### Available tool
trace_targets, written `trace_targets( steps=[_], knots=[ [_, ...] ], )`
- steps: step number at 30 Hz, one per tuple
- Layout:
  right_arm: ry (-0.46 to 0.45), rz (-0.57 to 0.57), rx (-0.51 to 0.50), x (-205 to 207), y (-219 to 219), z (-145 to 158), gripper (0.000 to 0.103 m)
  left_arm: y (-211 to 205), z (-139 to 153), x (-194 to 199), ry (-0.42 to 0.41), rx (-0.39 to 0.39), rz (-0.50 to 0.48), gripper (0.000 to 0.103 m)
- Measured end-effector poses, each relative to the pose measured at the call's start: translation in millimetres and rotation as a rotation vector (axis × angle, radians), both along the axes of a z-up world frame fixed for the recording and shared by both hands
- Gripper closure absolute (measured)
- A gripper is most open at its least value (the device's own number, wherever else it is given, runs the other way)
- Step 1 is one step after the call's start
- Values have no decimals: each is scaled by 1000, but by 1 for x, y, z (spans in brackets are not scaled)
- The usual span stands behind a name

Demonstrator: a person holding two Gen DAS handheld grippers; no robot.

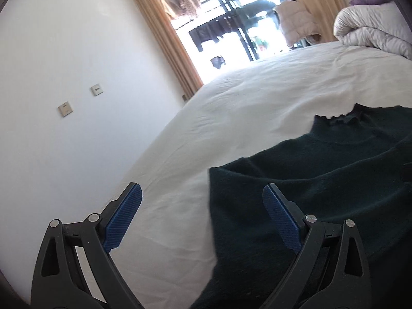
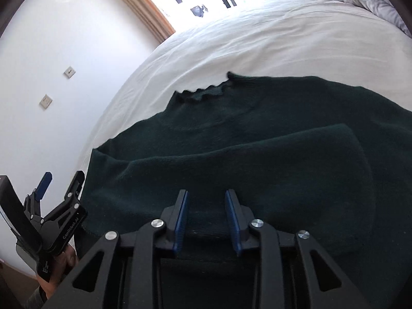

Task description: Fold small clothes

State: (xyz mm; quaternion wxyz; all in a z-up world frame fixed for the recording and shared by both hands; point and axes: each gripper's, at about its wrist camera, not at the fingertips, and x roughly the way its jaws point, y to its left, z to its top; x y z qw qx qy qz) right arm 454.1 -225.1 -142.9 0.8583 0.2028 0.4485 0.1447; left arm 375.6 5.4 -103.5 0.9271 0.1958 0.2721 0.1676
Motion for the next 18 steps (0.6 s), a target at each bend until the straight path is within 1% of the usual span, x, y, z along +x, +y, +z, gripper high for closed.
trace_targets(
  steps=[1,3,4,5,7,8,9,10,11,13,14,15,18],
  knots=[
    [-7,-28,17,-2,-12,1,72,-7,-9,12,57,17,-14,6],
    [0,-95,16,-4,-36,-1,71,-12,-33,33,170,26,-4,5],
    [-3,-120,37,-5,-53,-3,73,-8,-39,35,193,-5,-6,5],
    [-11,-132,76,-6,-69,-4,75,-3,-36,35,186,-36,-6,5],
    [7,-241,67,-16,-104,-5,75,6,-34,35,186,-63,7,5],
    [20,-319,45,-24,-121,-2,68,10,-34,35,193,-85,10,5],
    [7,-363,67,-35,-137,1,68,15,-32,35,192,-103,21,5],
    [-10,-402,91,-48,-153,6,63,17,-30,34,185,-101,39,5],
    [-31,-450,89,-66,-169,13,52,17,-27,32,177,-84,56,6],
    [-99,-521,94,-103,-200,25,44,12,-16,19,141,-66,58,6],
    [-119,-557,100,-120,-214,29,42,8,-8,11,118,-79,37,6],
    [-125,-608,119,-140,-235,30,42,0,-2,2,106,-95,9,6],
    [-117,-736,220,-188,-289,20,41,-34,14,-25,93,-166,-119,6]
  ],
)
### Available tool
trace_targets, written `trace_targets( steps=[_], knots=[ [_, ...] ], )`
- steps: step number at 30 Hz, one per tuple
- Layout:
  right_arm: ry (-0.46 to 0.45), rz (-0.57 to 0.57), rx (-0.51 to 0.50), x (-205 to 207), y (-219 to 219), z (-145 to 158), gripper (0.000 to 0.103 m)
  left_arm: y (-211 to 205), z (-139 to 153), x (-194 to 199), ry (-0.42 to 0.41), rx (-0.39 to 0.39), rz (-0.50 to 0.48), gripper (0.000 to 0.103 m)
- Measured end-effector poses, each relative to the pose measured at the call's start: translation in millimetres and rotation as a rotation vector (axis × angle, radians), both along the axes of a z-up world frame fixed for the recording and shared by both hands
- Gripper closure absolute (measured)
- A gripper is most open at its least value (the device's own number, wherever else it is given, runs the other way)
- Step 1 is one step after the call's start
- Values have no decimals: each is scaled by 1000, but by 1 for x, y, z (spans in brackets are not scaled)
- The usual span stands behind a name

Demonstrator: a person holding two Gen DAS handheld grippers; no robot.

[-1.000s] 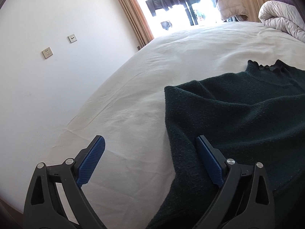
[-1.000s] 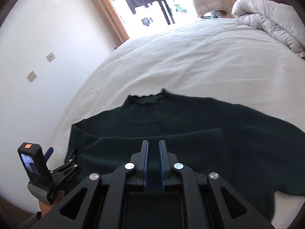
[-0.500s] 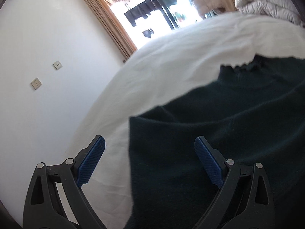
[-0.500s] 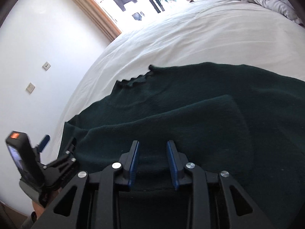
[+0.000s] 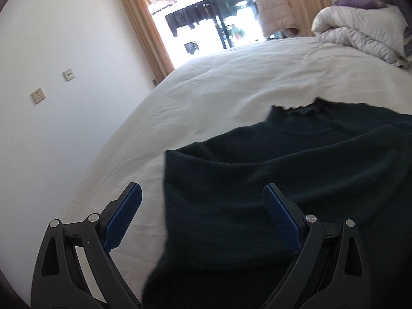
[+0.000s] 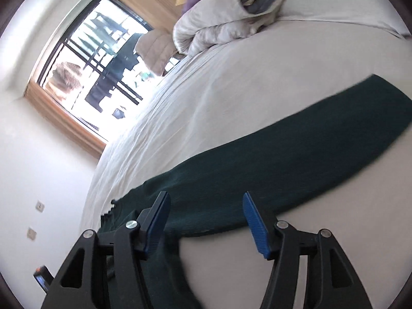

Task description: Fold small clothes

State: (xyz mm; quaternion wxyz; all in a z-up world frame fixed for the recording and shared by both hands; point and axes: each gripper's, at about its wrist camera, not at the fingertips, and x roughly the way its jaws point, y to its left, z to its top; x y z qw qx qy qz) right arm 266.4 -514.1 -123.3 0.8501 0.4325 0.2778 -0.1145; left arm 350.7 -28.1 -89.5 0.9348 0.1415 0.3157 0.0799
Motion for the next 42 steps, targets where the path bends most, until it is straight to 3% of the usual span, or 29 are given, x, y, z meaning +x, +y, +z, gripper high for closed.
trace_targets(
  steps=[3,6,8,11,18,21,23,27,32,37,39,42],
  knots=[
    [-1,-143,121,-45,-55,-19,42,-36,-5,-14,44,-115,-101,6],
    [-40,-250,232,-78,-95,-37,42,-64,-37,-13,131,-135,-138,6],
    [-47,-305,288,-91,-114,-48,46,-64,-54,-7,175,-158,-138,5],
    [-91,-337,357,-96,-127,-57,50,-50,-57,0,184,-259,-143,4],
    [-109,-365,373,-74,-143,-57,51,-50,-58,-3,160,-258,-148,3],
    [-121,-411,401,-66,-160,-64,65,-45,-60,2,159,-261,-149,3],
    [-116,-424,402,-63,-168,-68,83,-45,-60,1,158,-262,-150,3],
    [-76,-378,299,-52,-163,-52,89,-44,-60,-2,157,-271,-153,3],
    [-92,-190,51,-12,-97,23,90,-41,-60,-1,153,-289,-156,3],
    [-135,134,-227,50,46,102,90,-32,-55,-3,155,-353,-164,3],
    [-142,278,-318,72,118,119,90,-21,-51,-3,154,-434,-175,3],
    [-141,449,-402,96,215,120,90,11,-41,-5,134,-657,-173,3]
  ],
)
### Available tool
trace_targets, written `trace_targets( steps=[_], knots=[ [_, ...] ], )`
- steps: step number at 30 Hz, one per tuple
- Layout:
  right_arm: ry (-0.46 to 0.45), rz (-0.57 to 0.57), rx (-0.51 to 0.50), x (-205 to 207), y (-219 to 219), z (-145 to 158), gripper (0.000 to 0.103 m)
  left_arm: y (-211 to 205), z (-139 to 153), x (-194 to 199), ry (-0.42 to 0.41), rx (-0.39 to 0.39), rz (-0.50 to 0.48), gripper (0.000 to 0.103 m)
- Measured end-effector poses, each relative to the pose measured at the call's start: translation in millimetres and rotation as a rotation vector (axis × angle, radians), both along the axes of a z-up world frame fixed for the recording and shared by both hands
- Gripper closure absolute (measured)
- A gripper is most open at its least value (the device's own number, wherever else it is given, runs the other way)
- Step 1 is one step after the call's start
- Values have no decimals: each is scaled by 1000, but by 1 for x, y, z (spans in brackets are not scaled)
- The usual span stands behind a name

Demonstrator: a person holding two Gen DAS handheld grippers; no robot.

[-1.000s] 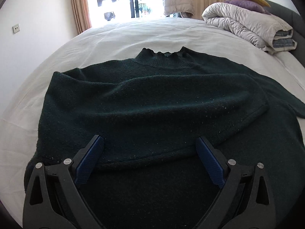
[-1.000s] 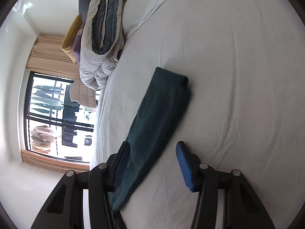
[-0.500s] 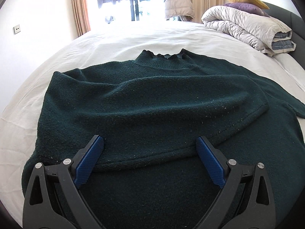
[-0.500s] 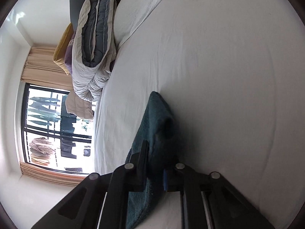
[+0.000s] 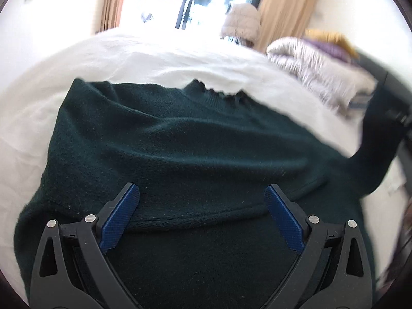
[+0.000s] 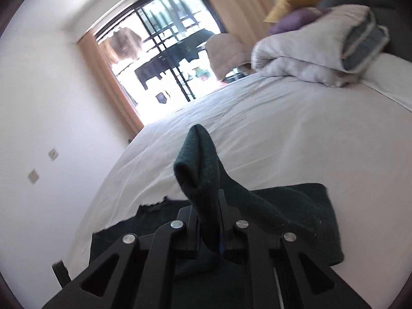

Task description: Fold small clothes

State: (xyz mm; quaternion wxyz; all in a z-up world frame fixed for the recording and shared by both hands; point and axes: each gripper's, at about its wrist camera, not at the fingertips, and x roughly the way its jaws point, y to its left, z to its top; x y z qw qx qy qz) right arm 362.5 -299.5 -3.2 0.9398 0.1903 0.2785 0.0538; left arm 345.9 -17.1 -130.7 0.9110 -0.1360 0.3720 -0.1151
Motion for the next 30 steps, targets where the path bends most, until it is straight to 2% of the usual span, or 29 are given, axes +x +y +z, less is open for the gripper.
trace_targets(
  steps=[3,6,9,13,15,16,17,18,21,25,28,30],
  knots=[
    [42,117,-100,22,81,-19,91,31,6,1,29,-162,39,3],
    [87,190,-140,38,130,-42,91,59,15,3,27,-266,67,3],
    [100,219,-168,49,157,-53,90,90,19,7,36,-360,103,3],
    [104,252,-215,53,184,-66,90,120,20,13,35,-428,141,3],
    [108,279,-216,56,193,-76,84,125,22,17,31,-418,144,3],
    [127,299,-209,59,197,-85,71,125,22,21,34,-413,140,3],
    [176,327,-180,62,198,-97,52,124,21,25,41,-409,137,3],
    [213,338,-147,61,195,-106,49,121,19,28,53,-402,132,3],
    [194,315,-58,41,170,-107,45,109,17,35,92,-372,93,3],
    [151,258,73,-2,116,-97,41,89,15,47,130,-287,65,3],
    [128,247,138,-32,85,-98,40,74,19,55,143,-251,38,3],
    [138,247,144,-44,77,-103,40,63,23,59,141,-246,14,3]
  ],
)
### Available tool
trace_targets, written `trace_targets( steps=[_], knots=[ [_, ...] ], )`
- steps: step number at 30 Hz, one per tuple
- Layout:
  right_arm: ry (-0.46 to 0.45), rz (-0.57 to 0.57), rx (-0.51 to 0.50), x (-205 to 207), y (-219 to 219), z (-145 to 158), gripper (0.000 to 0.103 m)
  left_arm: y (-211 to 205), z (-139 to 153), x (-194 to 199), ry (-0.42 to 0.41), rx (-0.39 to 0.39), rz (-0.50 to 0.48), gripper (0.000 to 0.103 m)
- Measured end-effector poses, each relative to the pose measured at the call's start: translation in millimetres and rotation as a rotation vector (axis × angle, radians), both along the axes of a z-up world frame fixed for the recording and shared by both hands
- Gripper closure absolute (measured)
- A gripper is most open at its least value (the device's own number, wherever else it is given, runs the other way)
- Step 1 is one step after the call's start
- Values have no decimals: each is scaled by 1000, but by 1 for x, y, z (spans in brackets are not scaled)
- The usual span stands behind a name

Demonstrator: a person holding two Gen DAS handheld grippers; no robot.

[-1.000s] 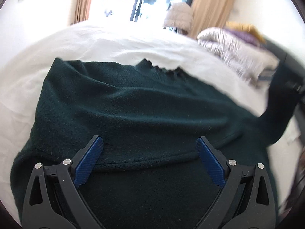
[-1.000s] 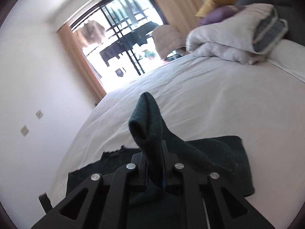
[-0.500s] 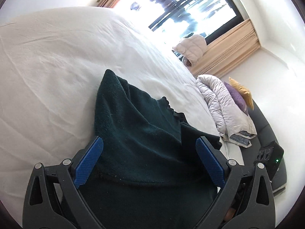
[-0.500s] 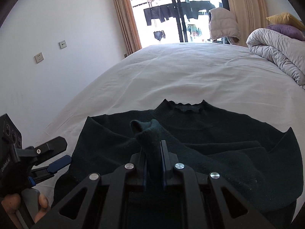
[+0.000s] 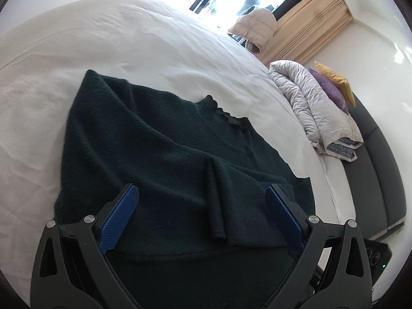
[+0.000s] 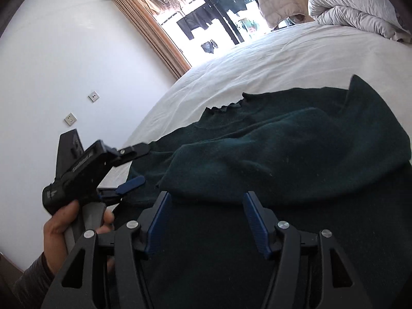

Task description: Fold small clothes

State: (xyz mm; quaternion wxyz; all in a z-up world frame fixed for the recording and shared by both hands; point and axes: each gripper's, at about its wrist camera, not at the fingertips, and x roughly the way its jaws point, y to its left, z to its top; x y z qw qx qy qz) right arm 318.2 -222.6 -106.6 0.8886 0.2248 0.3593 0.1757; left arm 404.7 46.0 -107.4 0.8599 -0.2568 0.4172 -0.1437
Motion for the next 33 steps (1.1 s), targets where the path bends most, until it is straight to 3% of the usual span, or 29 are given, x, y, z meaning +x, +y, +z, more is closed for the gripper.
trace_targets(
  steps=[6,8,10,12,13,17,22,26,30,33],
  knots=[
    [51,-27,72,-8,-23,-25,42,-50,-13,10,79,207,-67,3],
    [41,-30,93,-8,-27,-27,45,-56,-12,12,79,232,-63,4],
    [35,-29,106,-8,-29,-28,45,-60,-10,16,78,236,-72,26],
    [37,-30,118,-6,-30,-29,46,-68,-10,23,89,263,-91,66],
    [41,-34,126,-5,-32,-28,46,-71,-11,27,95,259,-111,75],
    [88,-107,170,-2,-56,-24,45,-72,-17,34,109,194,-148,94],
    [160,-257,331,8,-113,-35,38,-62,1,19,7,128,-99,96],
    [184,-318,493,28,-143,-47,37,-59,20,1,-112,134,-69,96],
    [204,-350,612,58,-157,-56,37,-53,23,-9,-146,132,-55,96],
    [157,-401,685,69,-167,-57,37,-39,26,-14,-166,125,-11,96]
  ],
)
